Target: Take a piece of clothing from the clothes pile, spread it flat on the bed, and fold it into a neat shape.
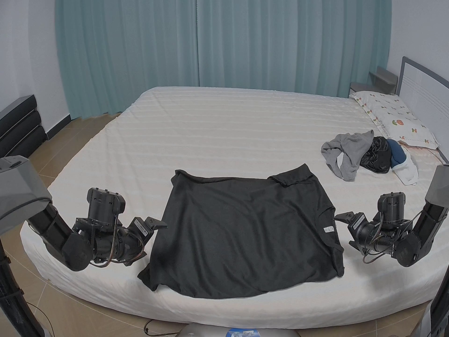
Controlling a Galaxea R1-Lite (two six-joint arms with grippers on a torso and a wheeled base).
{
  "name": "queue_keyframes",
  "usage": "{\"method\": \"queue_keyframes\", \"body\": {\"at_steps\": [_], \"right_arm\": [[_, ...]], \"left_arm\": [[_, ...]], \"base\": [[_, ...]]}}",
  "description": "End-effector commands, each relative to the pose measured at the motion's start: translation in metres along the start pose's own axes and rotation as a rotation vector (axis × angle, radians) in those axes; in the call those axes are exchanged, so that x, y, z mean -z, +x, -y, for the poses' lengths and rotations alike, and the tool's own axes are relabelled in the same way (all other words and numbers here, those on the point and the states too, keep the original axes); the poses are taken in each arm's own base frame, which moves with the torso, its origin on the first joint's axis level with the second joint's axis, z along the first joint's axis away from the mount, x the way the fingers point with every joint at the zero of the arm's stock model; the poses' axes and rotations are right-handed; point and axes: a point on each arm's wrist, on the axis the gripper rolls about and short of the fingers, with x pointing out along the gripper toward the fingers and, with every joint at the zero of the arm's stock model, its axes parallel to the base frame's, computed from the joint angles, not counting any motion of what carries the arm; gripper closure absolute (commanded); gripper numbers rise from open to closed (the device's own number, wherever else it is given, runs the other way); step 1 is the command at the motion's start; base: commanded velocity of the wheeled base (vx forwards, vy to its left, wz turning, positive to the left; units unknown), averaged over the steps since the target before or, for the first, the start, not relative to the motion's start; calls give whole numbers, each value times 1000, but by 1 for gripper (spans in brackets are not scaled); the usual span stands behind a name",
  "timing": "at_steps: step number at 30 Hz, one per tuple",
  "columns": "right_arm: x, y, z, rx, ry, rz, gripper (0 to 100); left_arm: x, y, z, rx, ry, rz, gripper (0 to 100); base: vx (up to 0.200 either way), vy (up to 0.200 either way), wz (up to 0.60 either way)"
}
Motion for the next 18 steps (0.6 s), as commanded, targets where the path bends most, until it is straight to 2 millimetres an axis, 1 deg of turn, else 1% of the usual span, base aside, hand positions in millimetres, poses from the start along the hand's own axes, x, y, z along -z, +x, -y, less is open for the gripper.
{"method": "queue_keyframes", "body": {"at_steps": [1,4,7,9,12,18], "right_arm": [[9,-14,6,12,12,-25,0],[11,-15,8,5,14,-55,0],[11,-16,9,0,17,-62,0],[11,-16,8,-2,15,-64,0],[13,-15,9,4,13,-71,0],[15,-16,10,13,4,-74,0]], "left_arm": [[15,-14,-8,2,-5,-25,0],[18,-13,-13,-5,-5,-35,0],[20,-4,-19,-19,-21,-41,0],[21,-1,-21,-21,-32,-41,0],[22,-1,-20,-16,-44,-42,0],[27,-4,-21,-18,-36,-55,0]], "base": [[0,0,0],[0,0,0],[0,0,0],[0,0,0],[0,0,0],[0,-200,0]]}}
